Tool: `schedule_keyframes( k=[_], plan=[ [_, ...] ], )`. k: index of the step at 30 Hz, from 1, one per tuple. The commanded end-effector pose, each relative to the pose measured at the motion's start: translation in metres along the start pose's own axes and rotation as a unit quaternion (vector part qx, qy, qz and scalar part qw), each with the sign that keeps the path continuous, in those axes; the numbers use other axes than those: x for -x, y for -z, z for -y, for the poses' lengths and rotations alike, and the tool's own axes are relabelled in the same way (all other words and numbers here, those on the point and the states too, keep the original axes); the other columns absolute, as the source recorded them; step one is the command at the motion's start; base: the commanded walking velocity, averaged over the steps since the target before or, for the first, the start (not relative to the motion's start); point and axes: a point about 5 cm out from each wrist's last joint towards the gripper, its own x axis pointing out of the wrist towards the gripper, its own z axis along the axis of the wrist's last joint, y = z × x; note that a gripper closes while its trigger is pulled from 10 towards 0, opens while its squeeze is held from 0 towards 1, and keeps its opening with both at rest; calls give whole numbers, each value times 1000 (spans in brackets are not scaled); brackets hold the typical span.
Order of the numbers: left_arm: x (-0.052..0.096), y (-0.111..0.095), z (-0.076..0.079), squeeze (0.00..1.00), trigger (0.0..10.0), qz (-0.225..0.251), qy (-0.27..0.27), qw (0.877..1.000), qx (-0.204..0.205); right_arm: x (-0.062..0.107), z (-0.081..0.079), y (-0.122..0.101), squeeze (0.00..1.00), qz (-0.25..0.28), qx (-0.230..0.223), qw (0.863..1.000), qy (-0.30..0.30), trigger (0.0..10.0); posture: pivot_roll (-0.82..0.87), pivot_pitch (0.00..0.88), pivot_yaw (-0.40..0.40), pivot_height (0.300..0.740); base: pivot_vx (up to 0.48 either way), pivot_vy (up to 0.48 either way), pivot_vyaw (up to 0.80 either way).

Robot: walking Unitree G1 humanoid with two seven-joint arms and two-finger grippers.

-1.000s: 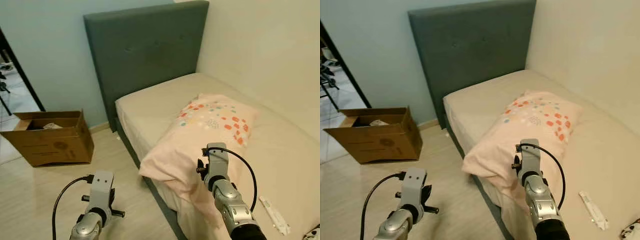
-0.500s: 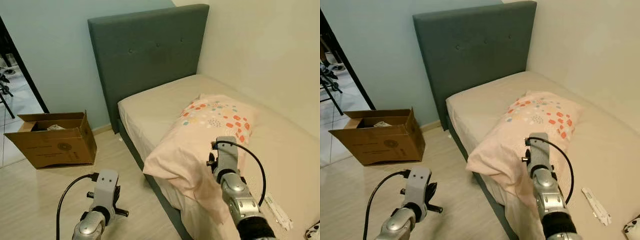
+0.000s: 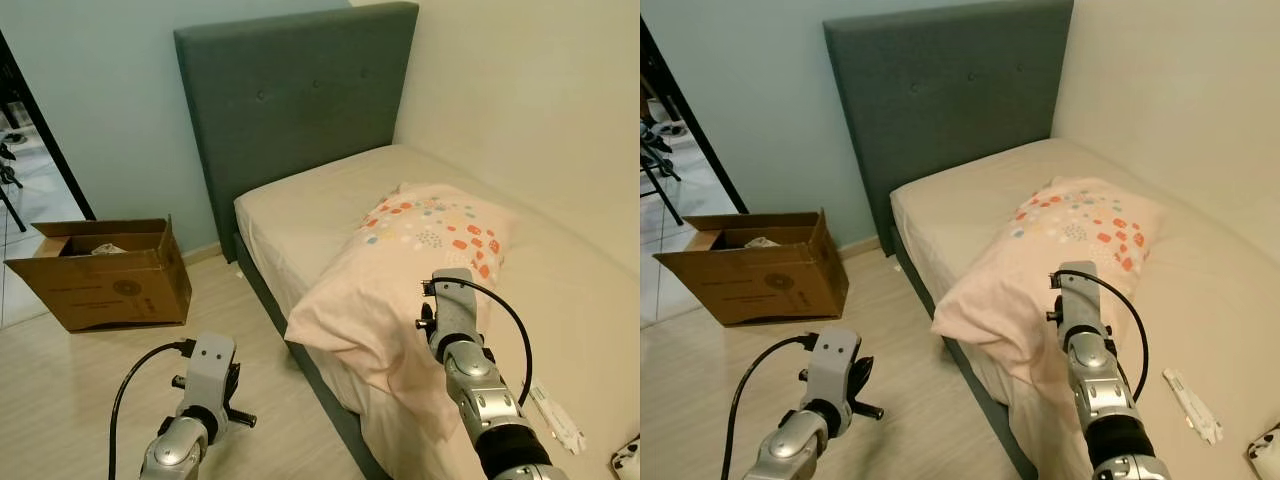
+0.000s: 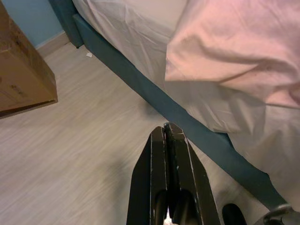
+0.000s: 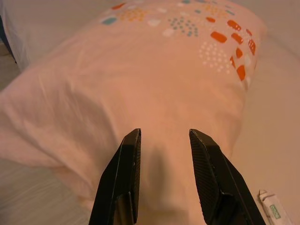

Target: Clean up the room

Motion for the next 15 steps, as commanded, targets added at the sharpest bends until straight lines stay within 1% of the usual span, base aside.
schedule_keyframes(
  k=[1,3,5,7,15],
  plan=[
    [2,2,-4,0,10000,-6,-4,1000,-1,1,-1,6,0,-8,9,1000,0,10000,-36,68,-14,632,0,0,0],
    [2,2,-4,0,10000,-6,-4,1000,-1,1,0,6,0,-8,10,1000,1,10000,-36,68,-14,627,0,0,0],
    [2,2,-3,0,10000,-5,-3,1000,-1,1,2,6,0,-8,10,1000,3,10000,-35,70,-15,612,0,0,0],
    [2,2,-3,0,10000,-5,-3,1000,-1,1,2,6,0,-8,10,1000,3,10000,-35,70,-15,612,0,0,0],
    [2,2,0,0,10000,-5,5,1000,-3,2,2,8,0,-9,9,1000,5,10000,-35,70,-15,587,0,0,0]
  ],
)
